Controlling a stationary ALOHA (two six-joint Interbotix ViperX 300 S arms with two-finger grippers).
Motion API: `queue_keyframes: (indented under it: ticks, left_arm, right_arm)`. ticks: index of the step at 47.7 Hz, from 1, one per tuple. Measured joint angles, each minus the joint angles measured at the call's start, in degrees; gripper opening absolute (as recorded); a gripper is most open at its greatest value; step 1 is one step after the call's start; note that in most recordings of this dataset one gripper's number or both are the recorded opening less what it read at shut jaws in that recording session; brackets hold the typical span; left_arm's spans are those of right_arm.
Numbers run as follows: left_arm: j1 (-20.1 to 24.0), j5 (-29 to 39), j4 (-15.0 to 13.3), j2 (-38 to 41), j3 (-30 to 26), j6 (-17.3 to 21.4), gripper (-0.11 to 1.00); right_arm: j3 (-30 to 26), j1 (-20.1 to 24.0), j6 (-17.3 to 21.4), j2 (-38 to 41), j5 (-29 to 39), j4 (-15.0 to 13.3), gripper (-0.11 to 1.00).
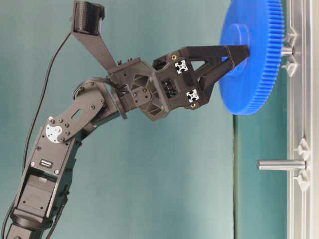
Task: Insert the large gear onto the shaft.
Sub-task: 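Push the gear's hole onto the right metal shaft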
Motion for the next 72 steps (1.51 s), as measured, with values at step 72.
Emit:
queue_keyframes:
  ticks: [72]
  left_arm:
    - [-3.78, -0.62, 0.09, -0.35, 1.41, -1.41, 0.91]
  right_arm:
    - [0.00, -0.09, 1.23, -0.62, -0.35, 0.00, 0.10]
